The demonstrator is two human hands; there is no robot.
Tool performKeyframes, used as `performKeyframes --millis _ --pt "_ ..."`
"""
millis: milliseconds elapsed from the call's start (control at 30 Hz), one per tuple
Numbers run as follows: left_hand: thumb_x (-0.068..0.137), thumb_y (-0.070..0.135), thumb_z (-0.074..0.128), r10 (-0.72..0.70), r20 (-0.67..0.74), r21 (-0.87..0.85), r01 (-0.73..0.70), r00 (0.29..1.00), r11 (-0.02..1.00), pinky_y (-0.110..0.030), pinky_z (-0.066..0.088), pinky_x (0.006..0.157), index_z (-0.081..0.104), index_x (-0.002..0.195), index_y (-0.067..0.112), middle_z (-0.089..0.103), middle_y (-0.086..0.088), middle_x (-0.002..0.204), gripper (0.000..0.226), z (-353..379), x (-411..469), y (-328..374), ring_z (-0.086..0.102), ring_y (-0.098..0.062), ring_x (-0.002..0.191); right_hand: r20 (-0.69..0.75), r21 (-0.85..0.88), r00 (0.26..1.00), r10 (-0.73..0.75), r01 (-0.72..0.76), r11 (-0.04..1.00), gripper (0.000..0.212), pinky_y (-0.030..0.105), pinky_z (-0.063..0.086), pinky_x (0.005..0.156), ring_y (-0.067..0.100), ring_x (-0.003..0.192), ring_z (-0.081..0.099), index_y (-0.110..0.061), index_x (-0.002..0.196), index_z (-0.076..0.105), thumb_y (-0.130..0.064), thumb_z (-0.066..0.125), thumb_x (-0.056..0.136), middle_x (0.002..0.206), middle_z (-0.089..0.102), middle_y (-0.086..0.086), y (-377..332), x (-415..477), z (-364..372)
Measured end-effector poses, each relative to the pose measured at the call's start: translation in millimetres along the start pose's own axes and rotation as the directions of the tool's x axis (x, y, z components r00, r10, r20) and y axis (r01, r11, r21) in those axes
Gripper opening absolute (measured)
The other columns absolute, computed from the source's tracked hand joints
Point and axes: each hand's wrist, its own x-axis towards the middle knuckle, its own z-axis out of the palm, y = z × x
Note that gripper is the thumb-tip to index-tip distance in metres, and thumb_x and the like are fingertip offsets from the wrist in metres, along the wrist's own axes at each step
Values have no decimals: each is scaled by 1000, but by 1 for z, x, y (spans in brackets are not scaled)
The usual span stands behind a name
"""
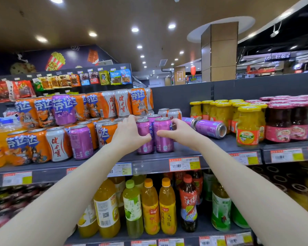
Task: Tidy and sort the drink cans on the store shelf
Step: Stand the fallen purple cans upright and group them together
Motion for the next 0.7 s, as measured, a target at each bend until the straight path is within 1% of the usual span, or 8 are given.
performKeyframes --millis 133,200,267,333,400,467,600,700 --pt "79 54 75 85 -75 95 -78 994 992 -42 44 106 42 144 11 49 -10 135 84 3 -3 9 45 -29 126 70 -161 996 51 -39 986 78 33 55 93 7 108 66 -24 130 55 -59 86 68 119 67 -10 -3 -3 -11" --pt "80 54 74 145 -122 89 -135 982 987 -41 39 108 42 146 11 48 -9 138 85 7 -6 14 42 -28 129 103 -224 991 87 -62 973 74 32 53 94 10 113 63 -25 135 52 -47 87 73 124 65 -8 -3 -4 -30" --pt "80 54 72 252 -188 128 -231 949 965 -40 37 110 45 144 12 49 -7 140 80 12 -9 19 41 -25 131 -7 -229 999 46 -47 972 59 27 54 82 14 109 65 -19 134 56 -24 82 82 123 68 0 -1 -3 -51" --pt "81 52 70 358 -231 188 -320 905 929 -40 35 112 49 141 13 51 -6 139 75 17 -10 25 42 -24 132 -239 -318 971 -18 -61 946 46 28 55 76 18 101 67 -13 127 62 -11 75 83 119 71 6 8 1 -72" --pt "81 49 70 422 -233 198 -382 876 903 -41 37 112 51 137 13 52 -7 137 69 22 -11 32 43 -25 130 -366 -529 929 -50 -163 833 42 33 56 80 22 99 66 -13 123 64 -12 72 82 117 70 6 17 6 -90" --pt "81 44 70 467 -223 190 -432 856 882 -41 40 110 55 133 11 54 -7 133 63 25 -9 41 46 -26 126 -388 -682 920 -54 -248 688 45 40 56 87 28 110 64 -14 127 62 -19 73 83 125 67 8 24 10 -99" --pt "82 33 67 500 -246 148 -478 830 866 -40 46 99 60 124 9 60 -7 121 49 27 -5 59 53 -26 113 -365 -822 931 4 -325 467 57 40 52 85 35 113 61 -12 127 57 -39 79 82 125 63 13 36 13 -98" --pt "82 31 65 511 -252 123 -497 822 859 -41 49 93 61 120 10 60 -7 115 43 30 -2 67 55 -26 106 -380 -876 925 -22 -351 332 61 37 50 87 33 115 61 -12 129 57 -45 79 82 127 63 12 42 15 -93"
